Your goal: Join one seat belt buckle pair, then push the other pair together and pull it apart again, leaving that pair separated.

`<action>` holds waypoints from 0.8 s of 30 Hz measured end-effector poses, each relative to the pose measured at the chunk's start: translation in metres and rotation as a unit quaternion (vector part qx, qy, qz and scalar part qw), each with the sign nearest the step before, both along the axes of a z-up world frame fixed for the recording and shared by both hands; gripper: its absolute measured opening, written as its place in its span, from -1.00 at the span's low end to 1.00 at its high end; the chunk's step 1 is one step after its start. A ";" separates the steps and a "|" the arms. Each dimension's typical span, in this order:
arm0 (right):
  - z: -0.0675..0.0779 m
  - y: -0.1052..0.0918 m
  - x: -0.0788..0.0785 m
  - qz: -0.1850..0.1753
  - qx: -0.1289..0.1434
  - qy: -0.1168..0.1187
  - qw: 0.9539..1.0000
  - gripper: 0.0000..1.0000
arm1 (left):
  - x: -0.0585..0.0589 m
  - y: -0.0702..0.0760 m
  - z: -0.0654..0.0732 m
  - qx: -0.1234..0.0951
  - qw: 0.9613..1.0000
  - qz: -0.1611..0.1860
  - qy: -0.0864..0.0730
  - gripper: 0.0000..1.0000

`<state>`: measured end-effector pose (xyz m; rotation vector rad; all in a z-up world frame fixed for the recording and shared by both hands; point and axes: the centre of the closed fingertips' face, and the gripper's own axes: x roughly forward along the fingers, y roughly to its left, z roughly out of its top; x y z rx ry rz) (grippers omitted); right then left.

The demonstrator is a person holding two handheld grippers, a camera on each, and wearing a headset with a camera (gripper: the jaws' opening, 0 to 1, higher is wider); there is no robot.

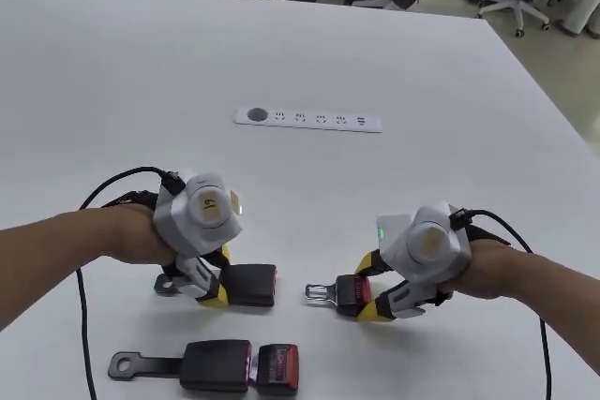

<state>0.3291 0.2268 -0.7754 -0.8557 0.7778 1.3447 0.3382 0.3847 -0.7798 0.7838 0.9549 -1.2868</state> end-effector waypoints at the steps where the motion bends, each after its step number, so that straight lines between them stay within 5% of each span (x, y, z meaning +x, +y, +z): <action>1: 0.000 0.001 0.000 0.001 0.000 -0.001 1.000 -0.41 | 0.000 0.000 0.000 0.001 1.000 -0.001 0.000 -0.39; 24: 0.002 0.030 0.003 0.011 0.010 -0.007 1.000 -0.41 | 0.000 0.001 -0.003 0.008 1.000 -0.007 -0.002 -0.39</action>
